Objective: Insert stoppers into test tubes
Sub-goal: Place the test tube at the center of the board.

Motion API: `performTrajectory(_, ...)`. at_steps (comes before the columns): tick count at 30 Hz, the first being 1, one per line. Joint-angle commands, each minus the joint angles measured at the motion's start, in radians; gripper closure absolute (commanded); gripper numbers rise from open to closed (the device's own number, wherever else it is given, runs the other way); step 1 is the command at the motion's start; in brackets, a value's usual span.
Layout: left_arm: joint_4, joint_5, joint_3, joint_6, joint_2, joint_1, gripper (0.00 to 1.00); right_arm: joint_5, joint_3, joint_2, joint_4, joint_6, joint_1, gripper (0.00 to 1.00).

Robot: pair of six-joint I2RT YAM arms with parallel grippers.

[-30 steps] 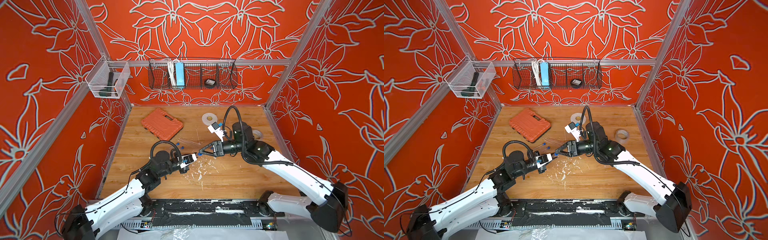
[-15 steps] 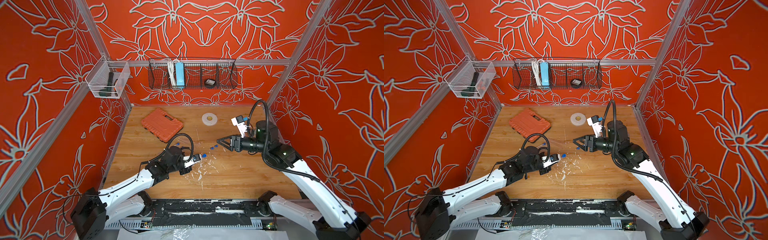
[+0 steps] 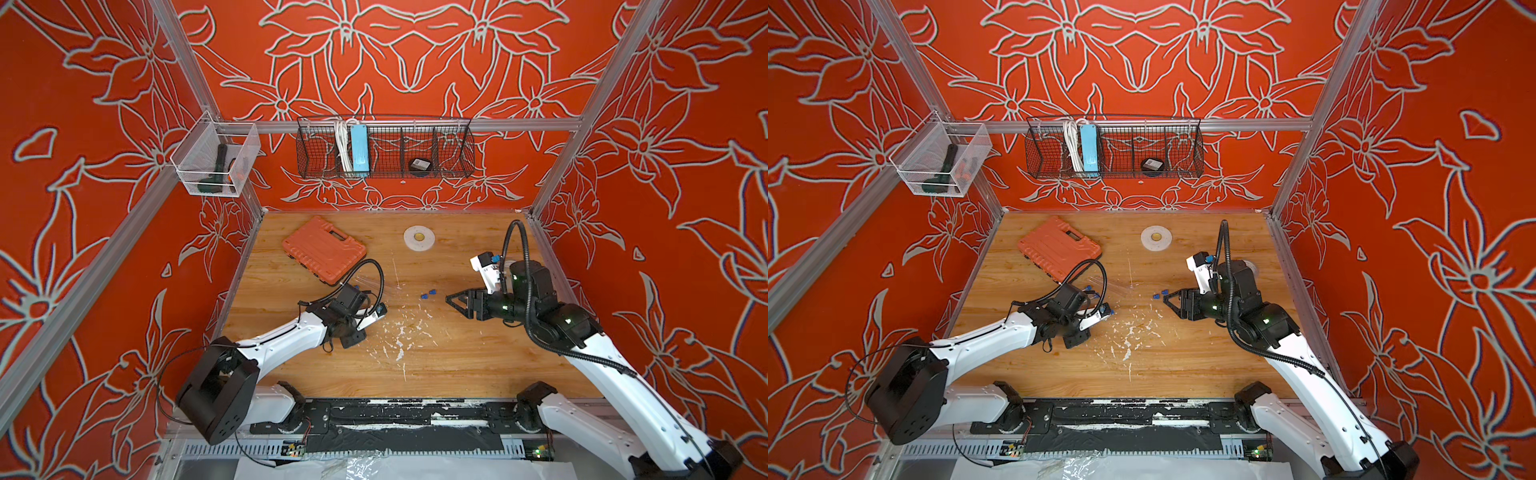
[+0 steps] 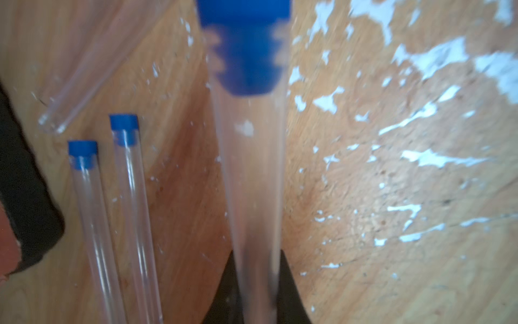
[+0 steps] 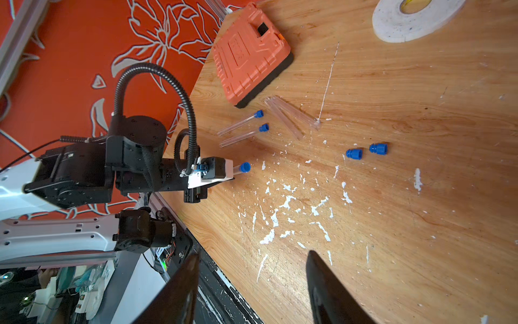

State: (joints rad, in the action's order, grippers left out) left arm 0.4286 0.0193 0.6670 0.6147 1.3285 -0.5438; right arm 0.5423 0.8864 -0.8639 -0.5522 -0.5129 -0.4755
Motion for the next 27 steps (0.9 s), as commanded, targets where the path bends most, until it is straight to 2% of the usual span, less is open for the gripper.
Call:
performTrajectory(1, 0.105, 0.047, 0.037, 0.013, 0.025, 0.024, 0.96, 0.002, -0.014, 0.017, 0.002, 0.030, 0.009, 0.39)
performTrajectory(12, 0.201, 0.039, 0.130, 0.051, 0.188, 0.117, 0.93, 0.047, -0.056, 0.044, 0.036, 0.036, 0.011, 0.39)
performTrajectory(19, 0.200, 0.046, 0.171, 0.036, 0.288, 0.123, 0.86, 0.056, -0.072, 0.063, 0.028, 0.039, 0.011, 0.39)
performTrajectory(27, 0.181, 0.045, 0.178, 0.043, 0.303, 0.127, 0.78, 0.056, -0.076, 0.065, 0.021, 0.043, 0.011, 0.39)
